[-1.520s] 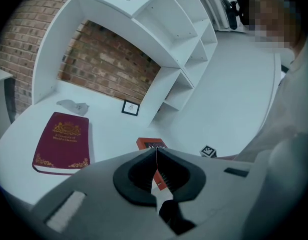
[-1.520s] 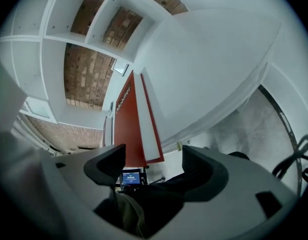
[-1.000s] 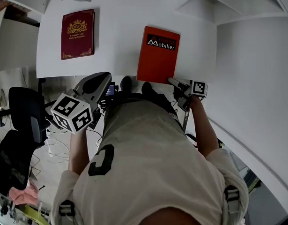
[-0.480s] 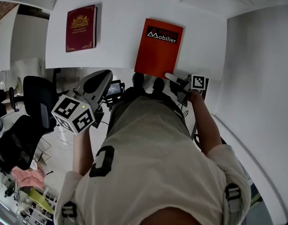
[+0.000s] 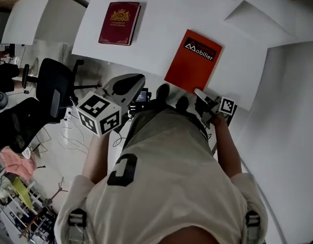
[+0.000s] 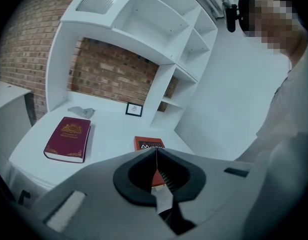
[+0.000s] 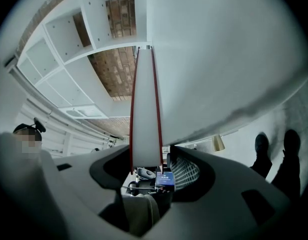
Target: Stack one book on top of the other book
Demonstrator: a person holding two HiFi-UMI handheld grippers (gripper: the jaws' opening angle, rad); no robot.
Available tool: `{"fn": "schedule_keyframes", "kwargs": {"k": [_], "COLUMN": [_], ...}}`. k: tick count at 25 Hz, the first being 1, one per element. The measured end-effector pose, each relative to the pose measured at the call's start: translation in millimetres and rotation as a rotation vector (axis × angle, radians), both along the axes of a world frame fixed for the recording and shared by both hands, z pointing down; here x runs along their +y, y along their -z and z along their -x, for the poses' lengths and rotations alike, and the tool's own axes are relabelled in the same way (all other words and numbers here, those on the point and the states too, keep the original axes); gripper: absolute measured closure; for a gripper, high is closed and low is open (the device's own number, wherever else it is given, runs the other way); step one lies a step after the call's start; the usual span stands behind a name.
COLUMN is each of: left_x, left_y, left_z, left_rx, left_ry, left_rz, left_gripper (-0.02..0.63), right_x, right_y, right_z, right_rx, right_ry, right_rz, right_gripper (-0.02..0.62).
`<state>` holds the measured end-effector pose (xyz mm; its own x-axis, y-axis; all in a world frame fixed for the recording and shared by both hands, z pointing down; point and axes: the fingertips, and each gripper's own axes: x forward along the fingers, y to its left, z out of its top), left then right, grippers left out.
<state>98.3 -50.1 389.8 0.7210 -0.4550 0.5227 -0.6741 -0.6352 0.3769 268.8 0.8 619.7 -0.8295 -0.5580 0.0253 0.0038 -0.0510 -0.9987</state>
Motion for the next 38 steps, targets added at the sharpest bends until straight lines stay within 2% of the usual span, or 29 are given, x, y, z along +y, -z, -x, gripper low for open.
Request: {"fn": "schedule_keyframes", "kwargs": {"k": [8,11,26,38], "left_x": [4.1,4.1,2.5,2.0], "left_y": [0.5,-2.1,-0.9,-3.9], "left_z": [14.8,13.8,26.0,31.4], "left_rx": [0.001,0.005,0.002,0.029], "left_ry": [0.051,0.061,0.063,0.05], "left_rz": [-0.016,-0.026,-0.058,-0.082], "left_gripper": [0.601,0.601,0.601,0.601], "right_x": [0.1,0.2,1.9,2.3], "right_y": [2.9,2.5,4.7,3.8], "right_z": [1.9,1.8,8.4,3.6], "right_rx": [0.01,0.011,0.012,0.034], "right_ry": [-0.025,-0.025,-0.036,-0.084], "right_rz": [0.025,0.015,0.034,0.044], "right_gripper": [0.386,0.428,0.431,0.434]}}
